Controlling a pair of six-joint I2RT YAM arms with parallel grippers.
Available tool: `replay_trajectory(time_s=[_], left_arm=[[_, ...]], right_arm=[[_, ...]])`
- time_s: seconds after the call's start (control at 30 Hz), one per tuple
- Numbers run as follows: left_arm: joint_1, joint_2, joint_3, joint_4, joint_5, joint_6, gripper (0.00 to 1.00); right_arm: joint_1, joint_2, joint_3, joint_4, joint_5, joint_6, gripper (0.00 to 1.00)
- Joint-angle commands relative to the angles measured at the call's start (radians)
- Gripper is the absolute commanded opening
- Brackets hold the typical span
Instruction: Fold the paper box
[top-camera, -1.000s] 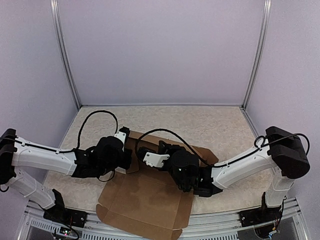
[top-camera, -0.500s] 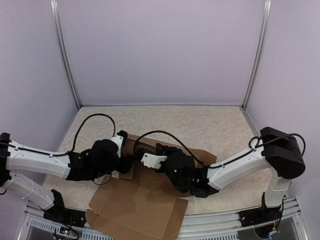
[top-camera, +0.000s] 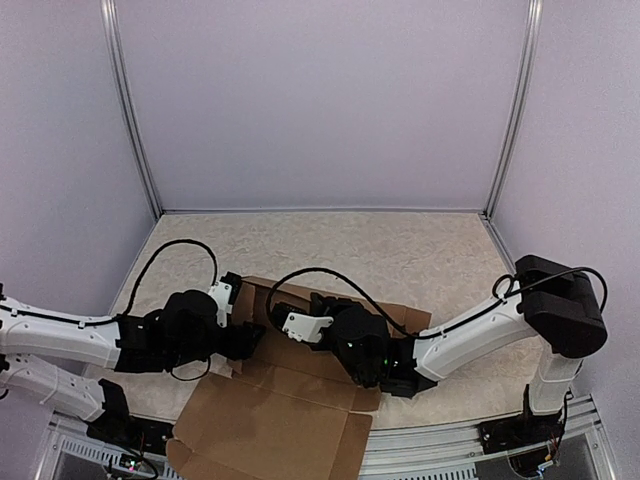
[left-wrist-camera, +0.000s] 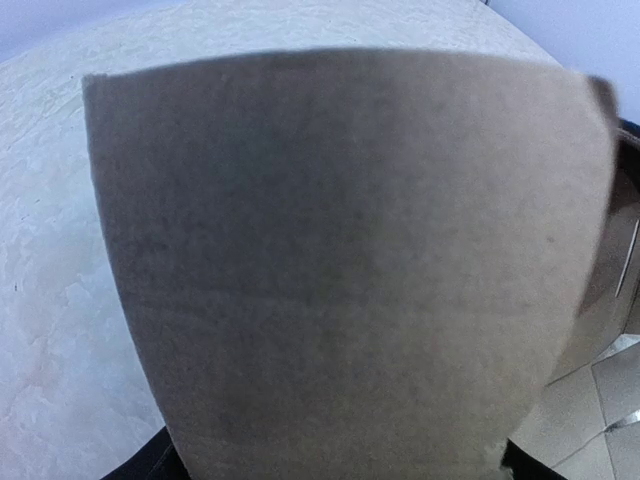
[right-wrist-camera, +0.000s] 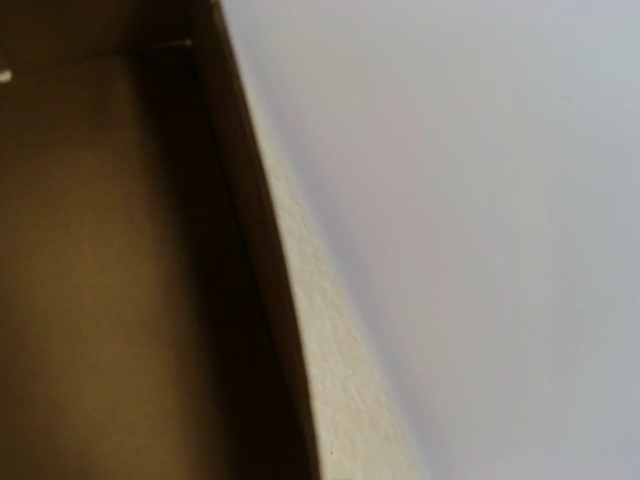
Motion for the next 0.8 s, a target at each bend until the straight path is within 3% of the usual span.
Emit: replay_trajectory(time_s=[0.0,0.43,0.77], left_arm=[[-0.012,-0.085,-0.012,-0.054,0.055,-0.025,0.75],[-0.012,-0.333,-0.011,-0.269,-0.027,-0.048,0.78],[-0.012,-0.516,0.005,-0.318,-0.099,-0.041,0.79]], right_arm=[[-0.011,0.045,-0.023,0.041,0.009,-0.041,0.00],[-0.032,-0.012,-0.055,0.087,-0.022,-0.141,0.00],[-0.070,-0.028,-0.079,0.236,-0.095,-0.382,0.00]])
